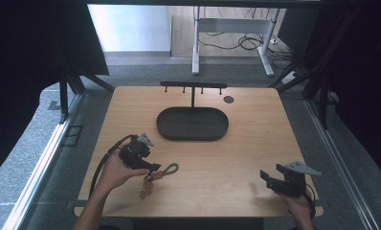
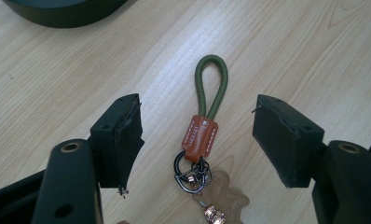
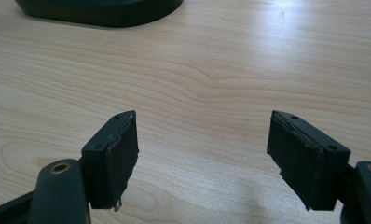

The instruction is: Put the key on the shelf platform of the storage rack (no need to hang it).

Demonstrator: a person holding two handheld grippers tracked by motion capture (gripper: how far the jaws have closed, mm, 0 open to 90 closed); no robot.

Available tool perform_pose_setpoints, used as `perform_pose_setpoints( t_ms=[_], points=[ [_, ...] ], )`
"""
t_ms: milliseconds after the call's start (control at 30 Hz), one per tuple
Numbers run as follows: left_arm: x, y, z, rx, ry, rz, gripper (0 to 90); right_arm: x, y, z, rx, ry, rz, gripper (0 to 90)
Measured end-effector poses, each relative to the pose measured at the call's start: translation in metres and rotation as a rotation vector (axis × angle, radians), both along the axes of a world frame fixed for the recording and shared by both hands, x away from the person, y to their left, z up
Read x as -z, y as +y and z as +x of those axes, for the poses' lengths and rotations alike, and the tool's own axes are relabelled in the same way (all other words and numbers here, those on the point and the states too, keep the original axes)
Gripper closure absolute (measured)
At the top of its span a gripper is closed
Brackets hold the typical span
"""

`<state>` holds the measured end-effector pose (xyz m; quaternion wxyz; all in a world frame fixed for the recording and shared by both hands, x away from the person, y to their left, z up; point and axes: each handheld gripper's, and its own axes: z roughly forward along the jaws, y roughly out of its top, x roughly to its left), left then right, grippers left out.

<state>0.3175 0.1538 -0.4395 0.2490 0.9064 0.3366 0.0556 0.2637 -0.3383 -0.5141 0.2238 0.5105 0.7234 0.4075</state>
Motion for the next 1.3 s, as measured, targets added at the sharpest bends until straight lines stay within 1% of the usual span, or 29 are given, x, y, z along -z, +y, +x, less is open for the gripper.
perform_pose_setpoints(
  t_ms=[100, 233, 300, 333, 433, 533, 667, 700, 733, 800, 833, 933, 1000, 1100, 1200, 1267, 1300],
  points=[
    [0.002, -0.003, 0.002, 0.007, 0.006, 0.017, 33.7, 0.000, 0.002, 0.000, -0.003, -0.004, -0.005, 25.2],
    [0.007, -0.008, 0.004, 0.006, 0.014, 0.043, 33.9, 0.000, 0.004, 0.000, 0.004, 0.002, -0.012, 24.9],
    [0.012, -0.012, 0.005, 0.012, 0.029, 0.053, 34.5, 0.001, 0.004, 0.000, 0.001, 0.005, -0.014, 24.9],
    [0.012, -0.012, 0.005, 0.012, 0.029, 0.053, 34.7, 0.001, 0.004, 0.000, 0.001, 0.005, -0.014, 24.9],
    [0.020, -0.015, 0.006, 0.010, 0.050, 0.086, 35.9, 0.001, 0.003, 0.000, 0.000, 0.007, -0.014, 25.3],
    [0.024, -0.015, 0.008, 0.011, 0.054, 0.099, 36.7, 0.001, 0.003, 0.000, -0.004, 0.009, -0.017, 25.4],
    [0.032, -0.017, 0.006, 0.018, 0.077, 0.098, 37.3, 0.002, 0.004, 0.000, -0.002, 0.010, -0.022, 25.4],
    [0.038, -0.018, 0.004, 0.026, 0.090, 0.105, 37.5, 0.003, 0.005, 0.000, -0.001, 0.012, -0.023, 25.4],
    [0.038, -0.018, 0.004, 0.026, 0.090, 0.105, 37.6, 0.003, 0.005, 0.000, -0.001, 0.012, -0.023, 25.4],
    [0.044, -0.018, 0.004, 0.029, 0.101, 0.113, 38.1, 0.003, 0.005, 0.000, -0.003, 0.014, -0.026, 25.4],
    [0.044, -0.018, 0.004, 0.029, 0.101, 0.113, 38.2, 0.003, 0.005, 0.000, -0.003, 0.014, -0.026, 25.4],
    [0.051, -0.018, 0.004, 0.046, 0.115, 0.122, 38.2, 0.004, 0.006, 0.000, -0.007, 0.016, -0.030, 25.4],
    [0.055, -0.019, 0.005, 0.048, 0.122, 0.130, 38.3, 0.004, 0.007, 0.000, -0.008, 0.017, -0.030, 25.5],
    [0.060, -0.021, 0.007, 0.050, 0.120, 0.159, 39.5, 0.005, 0.008, 0.001, -0.012, 0.024, -0.033, 25.4],
    [0.064, -0.024, 0.010, 0.058, 0.127, 0.172, 40.0, 0.006, 0.008, 0.001, -0.013, 0.025, -0.036, 25.5],
    [0.067, -0.024, 0.012, 0.054, 0.129, 0.187, 41.0, 0.006, 0.007, 0.001, -0.013, 0.024, -0.036, 25.5],
    [0.067, -0.024, 0.012, 0.054, 0.129, 0.187, 41.3, 0.006, 0.007, 0.001, -0.013, 0.024, -0.036, 25.5]
  ],
)
